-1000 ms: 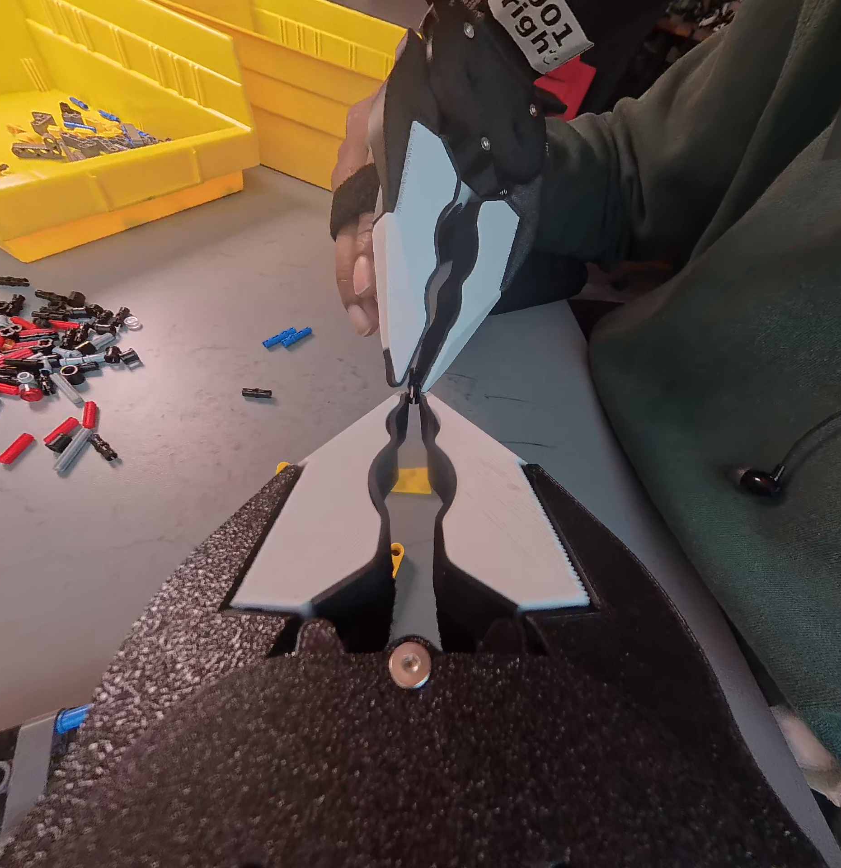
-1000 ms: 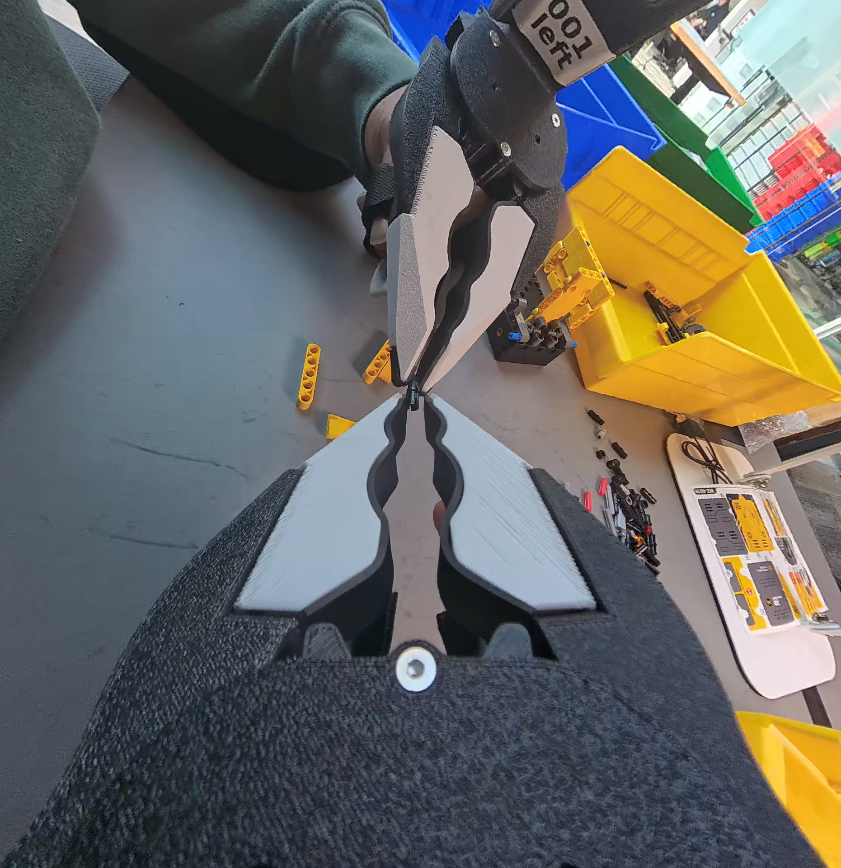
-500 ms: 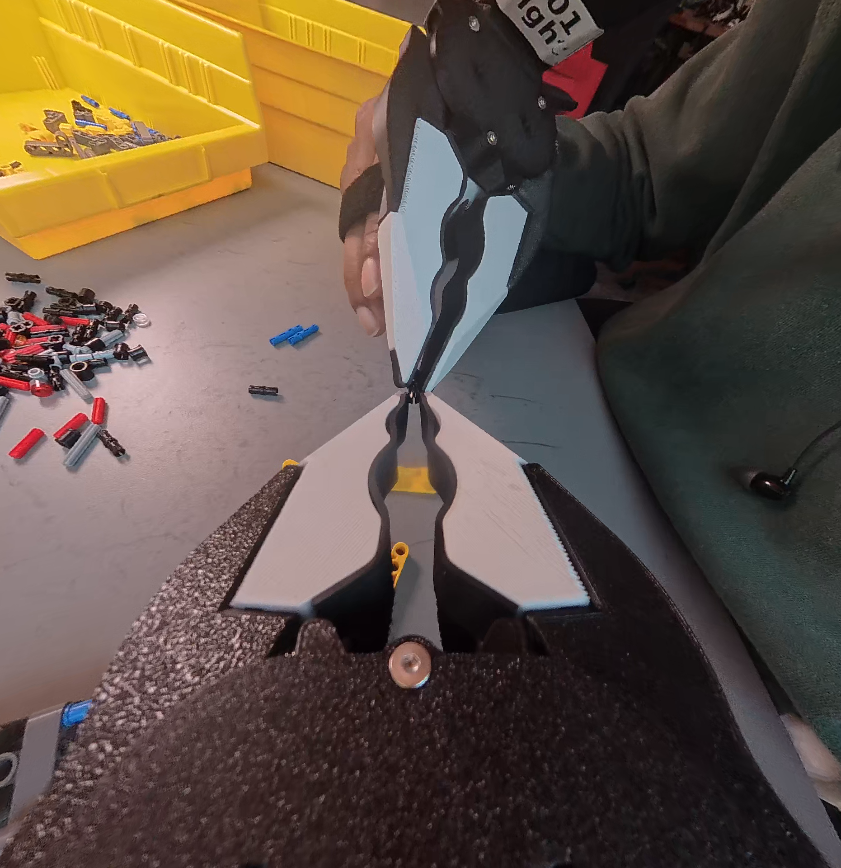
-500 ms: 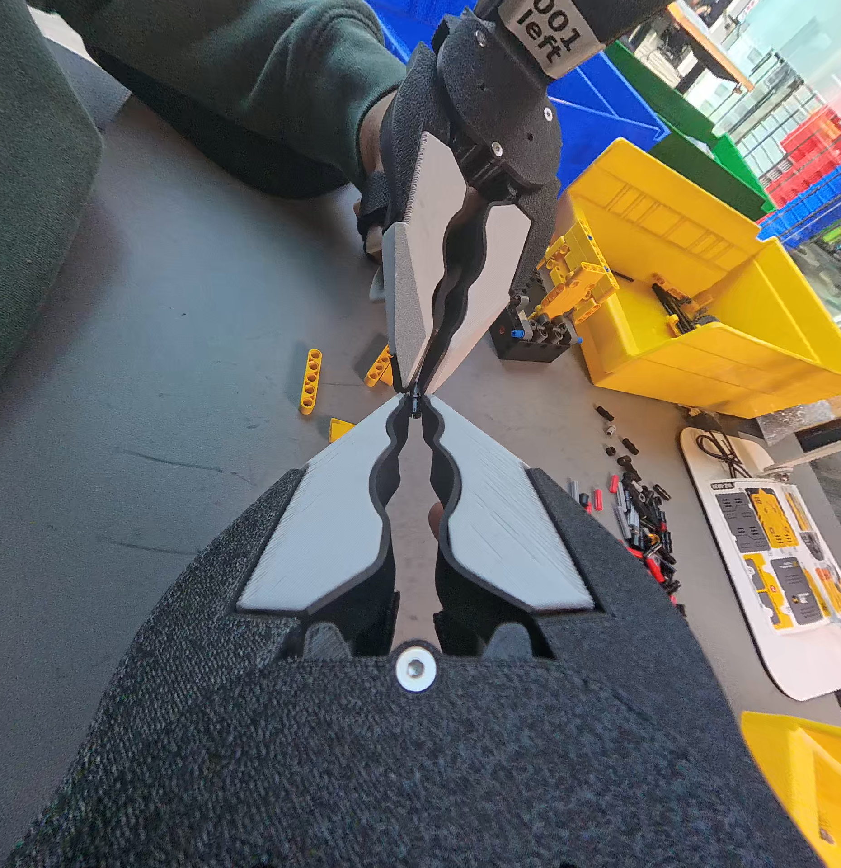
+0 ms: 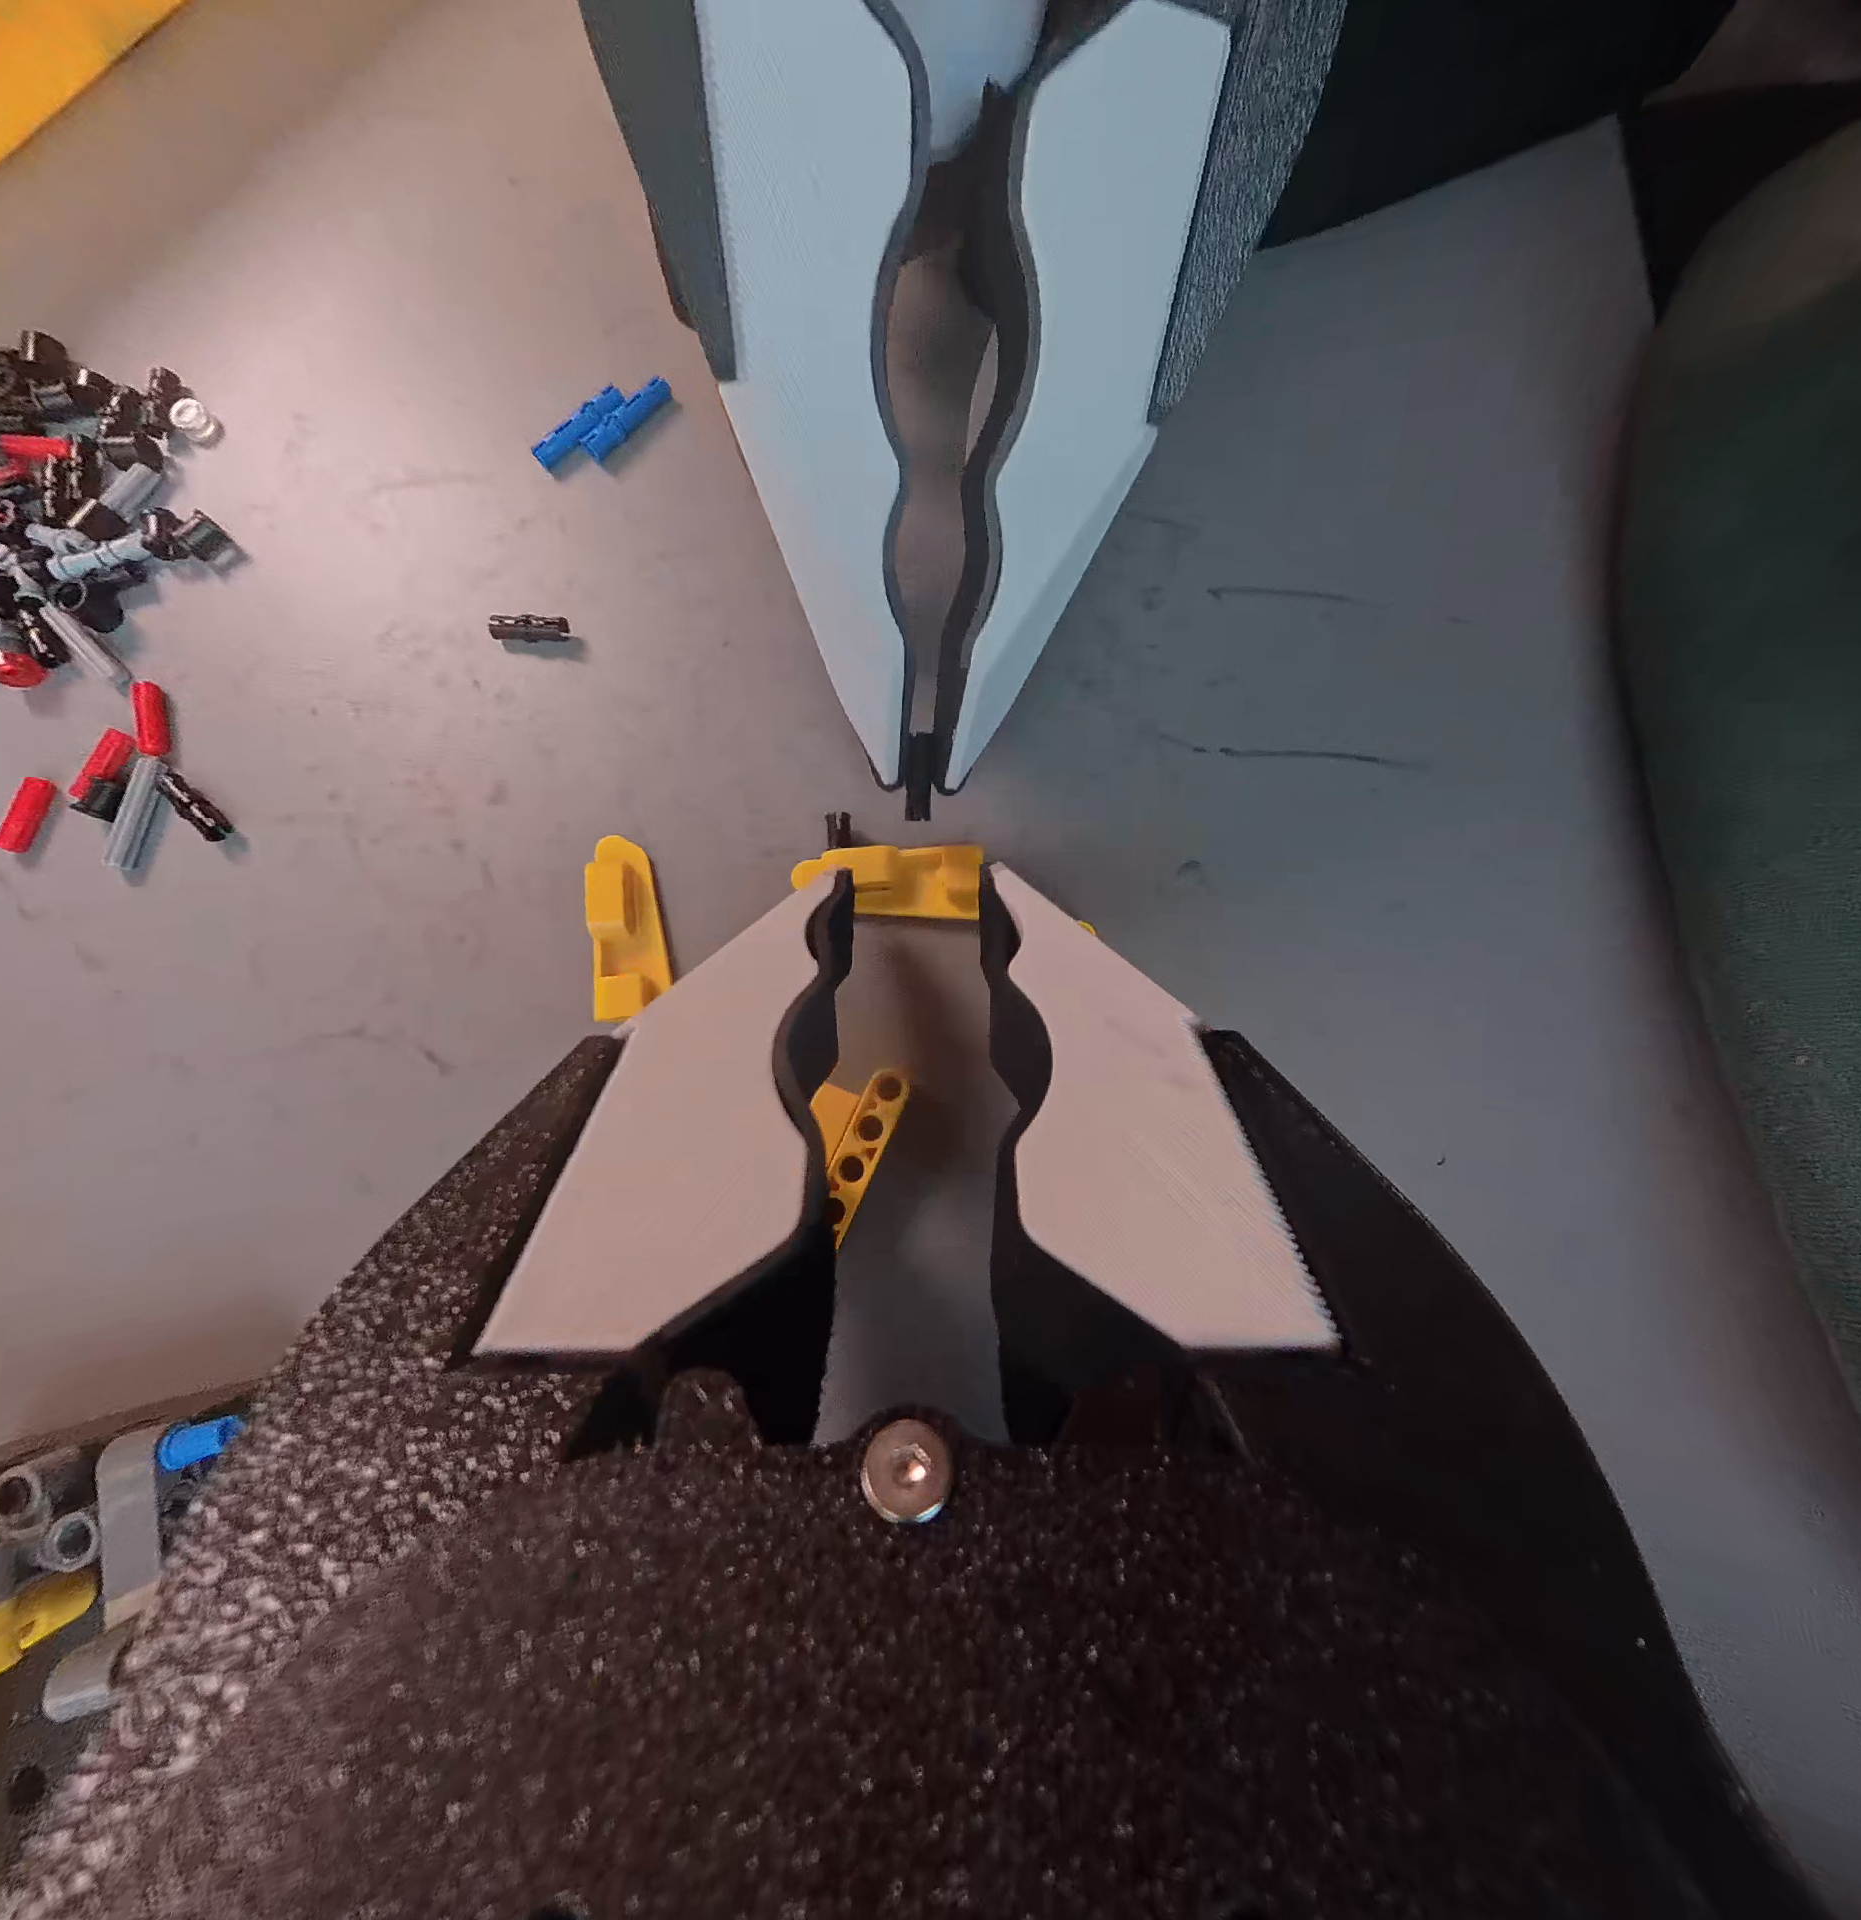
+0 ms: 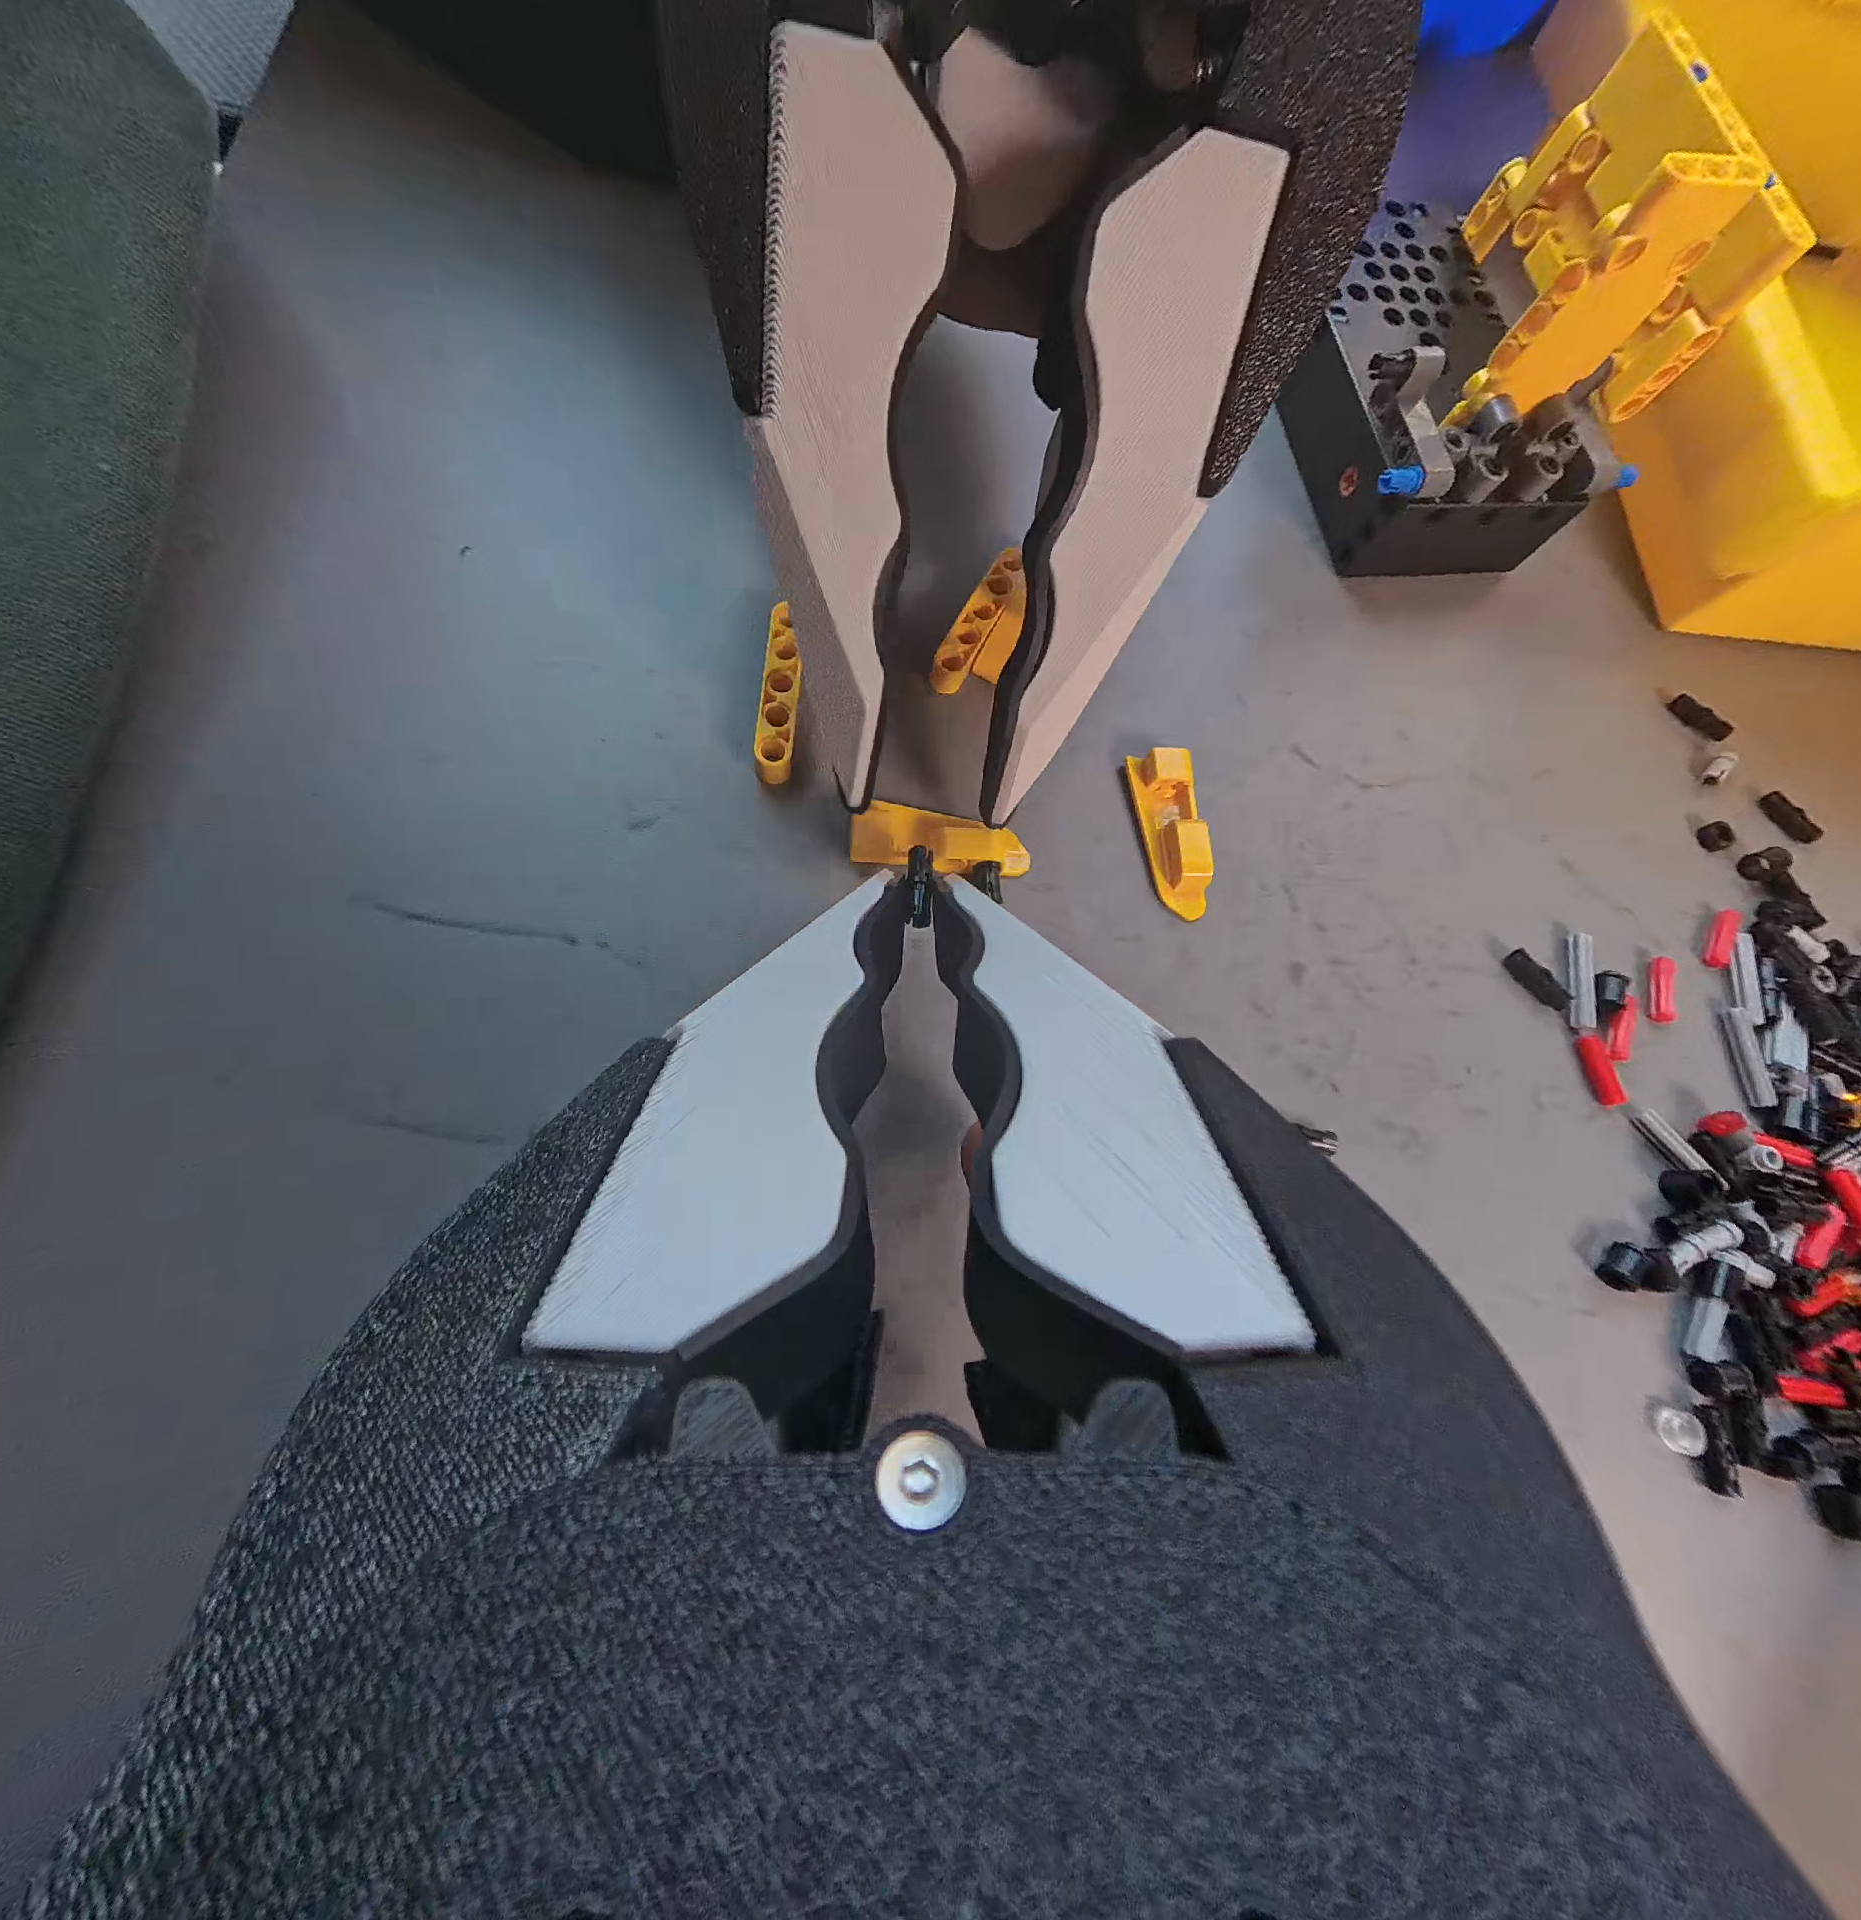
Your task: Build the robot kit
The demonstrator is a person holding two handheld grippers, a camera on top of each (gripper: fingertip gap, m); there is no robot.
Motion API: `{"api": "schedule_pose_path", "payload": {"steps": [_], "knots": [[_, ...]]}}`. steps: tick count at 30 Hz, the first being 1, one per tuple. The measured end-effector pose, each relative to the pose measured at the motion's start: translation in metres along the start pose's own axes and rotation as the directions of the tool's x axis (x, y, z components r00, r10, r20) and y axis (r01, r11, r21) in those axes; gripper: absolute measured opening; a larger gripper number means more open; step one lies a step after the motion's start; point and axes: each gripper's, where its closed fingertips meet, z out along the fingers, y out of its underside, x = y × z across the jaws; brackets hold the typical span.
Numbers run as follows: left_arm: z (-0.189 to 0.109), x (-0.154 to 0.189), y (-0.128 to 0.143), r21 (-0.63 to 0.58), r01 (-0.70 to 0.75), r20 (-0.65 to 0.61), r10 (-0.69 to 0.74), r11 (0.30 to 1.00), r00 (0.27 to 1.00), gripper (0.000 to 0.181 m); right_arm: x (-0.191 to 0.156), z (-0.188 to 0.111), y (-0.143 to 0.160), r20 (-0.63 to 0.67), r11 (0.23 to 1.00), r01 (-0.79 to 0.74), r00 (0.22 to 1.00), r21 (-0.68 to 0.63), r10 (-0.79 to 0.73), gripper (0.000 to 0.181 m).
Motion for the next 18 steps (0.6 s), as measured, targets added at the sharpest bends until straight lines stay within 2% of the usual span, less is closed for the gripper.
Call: {"api": "schedule_pose_path", "payload": {"steps": [4, 12, 18], "knots": [[-0.004, -0.005, -0.003, 0.03, 0.014, 0.012, -0.015, 0.999, 1.0, 0.01, 0.002, 0.002, 0.0, -0.016, 1.0, 0.004, 1.0, 0.003, -0.004, 0.004], [0.004, -0.013, 0.005, -0.011, 0.015, 0.055, -0.014, 1.0, 0.998, 0.02, 0.007, 0.006, 0.009, -0.054, 0.998, 0.041, 0.998, -0.052, -0.044, 0.005], [0.008, -0.011, 0.004, -0.016, 0.003, 0.047, -0.002, 1.0, 0.999, 0.014, 0.006, 0.007, 0.009, -0.07, 0.993, 0.081, 0.994, -0.083, -0.087, 0.005]]}}
